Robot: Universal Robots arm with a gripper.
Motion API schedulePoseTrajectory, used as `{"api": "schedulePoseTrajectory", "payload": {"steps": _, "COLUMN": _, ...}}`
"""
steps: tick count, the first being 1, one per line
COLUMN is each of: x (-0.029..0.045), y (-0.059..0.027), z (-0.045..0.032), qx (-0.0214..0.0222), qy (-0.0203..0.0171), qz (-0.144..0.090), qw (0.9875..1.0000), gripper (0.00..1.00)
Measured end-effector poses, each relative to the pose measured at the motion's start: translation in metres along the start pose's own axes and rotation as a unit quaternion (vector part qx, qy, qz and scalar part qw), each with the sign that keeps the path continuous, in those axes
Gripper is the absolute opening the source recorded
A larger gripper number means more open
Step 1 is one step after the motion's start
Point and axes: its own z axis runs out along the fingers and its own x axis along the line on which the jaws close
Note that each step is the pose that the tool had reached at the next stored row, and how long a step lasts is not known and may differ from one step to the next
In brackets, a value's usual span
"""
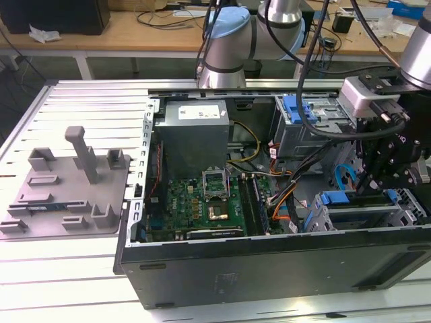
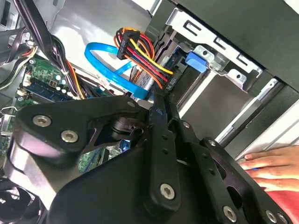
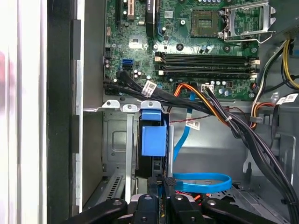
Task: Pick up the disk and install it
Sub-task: 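Insert the second disk wire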
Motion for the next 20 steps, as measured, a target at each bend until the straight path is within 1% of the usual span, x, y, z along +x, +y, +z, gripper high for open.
{"api": "schedulePoseTrajectory", "payload": {"steps": 1, "x": -0.0001, "y": 0.0023, "z": -0.0001, "qx": 0.0003, "qy": 0.0, "qz": 0.0, "qw": 1.0, "gripper": 0.29}}
{"api": "schedulePoseTrajectory", "payload": {"steps": 2, "x": -0.0001, "y": 0.0023, "z": -0.0007, "qx": 0.0002, "qy": 0.0001, "qz": 0.0, "qw": 1.0, "gripper": 0.29}}
{"api": "schedulePoseTrajectory", "payload": {"steps": 4, "x": 0.0001, "y": 0.0023, "z": -0.0035, "qx": 0.0003, "qy": 0.0, "qz": 0.0, "qw": 1.0, "gripper": 0.42}}
{"api": "schedulePoseTrajectory", "payload": {"steps": 9, "x": 0.0003, "y": 0.0023, "z": -0.0095, "qx": 0.0003, "qy": 0.0, "qz": 0.0, "qw": 1.0, "gripper": 0.42}}
{"api": "schedulePoseTrajectory", "payload": {"steps": 11, "x": 0.0004, "y": 0.0022, "z": -0.0131, "qx": 0.0003, "qy": 0.0002, "qz": 0.0, "qw": 1.0, "gripper": 0.42}}
{"api": "schedulePoseTrajectory", "payload": {"steps": 14, "x": 0.0006, "y": 0.002, "z": -0.0217, "qx": 0.0002, "qy": 0.0009, "qz": 0.0, "qw": 1.0, "gripper": 0.42}}
{"api": "schedulePoseTrajectory", "payload": {"steps": 16, "x": 0.0008, "y": 0.0019, "z": -0.0271, "qx": 0.0002, "qy": 0.0026, "qz": 0.0, "qw": 1.0, "gripper": 0.42}}
{"api": "schedulePoseTrajectory", "payload": {"steps": 17, "x": 0.0008, "y": 0.0018, "z": -0.0284, "qx": 0.0001, "qy": 0.0035, "qz": 0.0, "qw": 1.0, "gripper": 0.42}}
{"api": "schedulePoseTrajectory", "payload": {"steps": 20, "x": 0.0008, "y": 0.0018, "z": -0.0286, "qx": 0.0001, "qy": 0.0044, "qz": 0.0, "qw": 1.0, "gripper": 0.42}}
